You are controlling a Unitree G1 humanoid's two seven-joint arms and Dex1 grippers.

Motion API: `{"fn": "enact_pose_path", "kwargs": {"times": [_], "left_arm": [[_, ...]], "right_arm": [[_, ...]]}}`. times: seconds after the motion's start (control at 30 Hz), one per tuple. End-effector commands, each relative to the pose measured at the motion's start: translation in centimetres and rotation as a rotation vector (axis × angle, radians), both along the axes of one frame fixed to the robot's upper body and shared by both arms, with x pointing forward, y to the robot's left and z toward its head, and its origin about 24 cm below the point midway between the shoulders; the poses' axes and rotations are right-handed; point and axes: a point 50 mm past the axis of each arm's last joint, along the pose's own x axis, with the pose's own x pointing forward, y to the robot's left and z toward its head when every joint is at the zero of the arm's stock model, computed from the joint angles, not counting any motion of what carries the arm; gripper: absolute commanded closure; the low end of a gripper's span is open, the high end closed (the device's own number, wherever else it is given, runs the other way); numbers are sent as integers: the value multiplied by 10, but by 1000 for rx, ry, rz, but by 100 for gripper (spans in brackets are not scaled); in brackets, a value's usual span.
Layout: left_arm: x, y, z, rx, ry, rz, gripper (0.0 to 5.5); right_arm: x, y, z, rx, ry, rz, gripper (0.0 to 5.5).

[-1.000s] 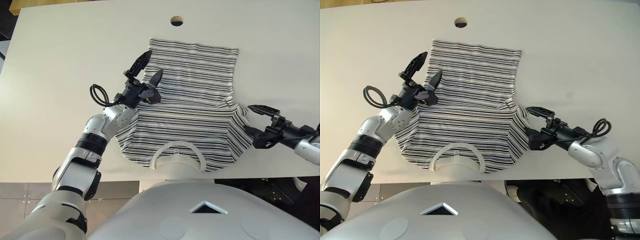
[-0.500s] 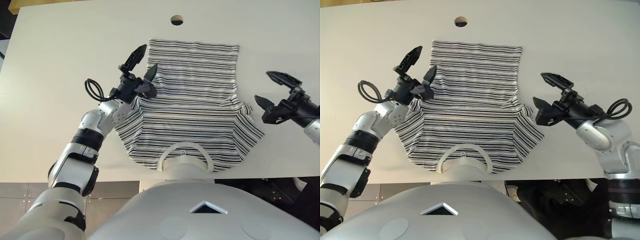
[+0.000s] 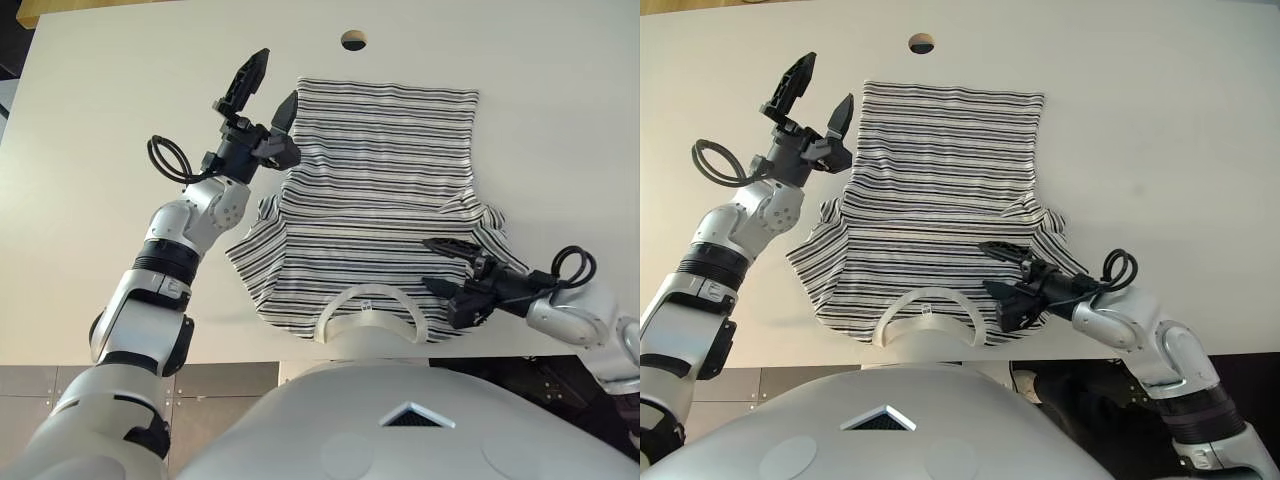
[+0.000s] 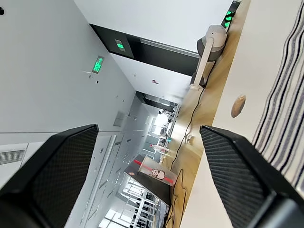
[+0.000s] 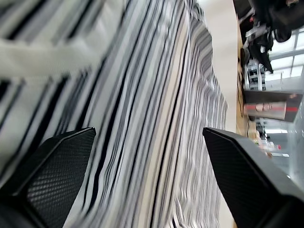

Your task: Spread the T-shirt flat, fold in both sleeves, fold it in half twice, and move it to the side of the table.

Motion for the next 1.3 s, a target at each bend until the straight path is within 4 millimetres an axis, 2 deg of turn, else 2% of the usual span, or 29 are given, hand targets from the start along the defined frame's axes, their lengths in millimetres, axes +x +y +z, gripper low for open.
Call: {"fn": "enact_pose_path", "kwargs": {"times": [0.03, 0.17, 0.37, 0.43, 0.47, 0.53, 0.6, 0.67, 0.77, 0.9, 0.97, 1.03, 1.17, 1.3], "left_arm": [[0, 15, 9, -9, -31, 48, 150], [0, 24, 11, -4, -30, 82, 150], [-3, 35, 11, 20, -17, 106, 150], [-9, 43, 8, 40, -4, 123, 150], [-14, 47, 6, 50, 15, 124, 150], [-29, 58, 4, 35, 74, 105, 150], [-53, 70, 7, 12, 155, 44, 150], [-79, 83, 10, 14, 246, -6, 150], [-133, 97, 0, 185, 483, -86, 150], [-183, 103, -2, 366, 726, -140, 150], [-193, 103, -1, 410, 785, -143, 150], [-195, 103, -4, 436, 819, -124, 150], [-202, 97, -10, 454, 874, -120, 150], [-202, 80, -17, 426, 880, -189, 150]], "right_arm": [[-13, -28, -1, -156, 58, -2, 131], [-32, -33, 0, -198, 124, 47, 131], [-32, -35, 3, -192, 114, 25, 131], [-26, -35, 11, -159, 63, -1, 131], [-22, -30, 19, -85, 17, -12, 131], [-17, -12, 46, 162, -80, -26, 131], [-10, 1, 73, 448, -152, -74, 131], [2, 4, 84, 625, -176, -144, 131], [25, 0, 77, 644, -204, -221, 131], [62, -10, 79, 631, -316, -313, 131], [74, -12, 83, 627, -349, -326, 131], [78, -12, 83, 616, -359, -319, 131], [76, -16, 82, 589, -353, -316, 131], [74, -15, 82, 574, -345, -307, 131]]}}
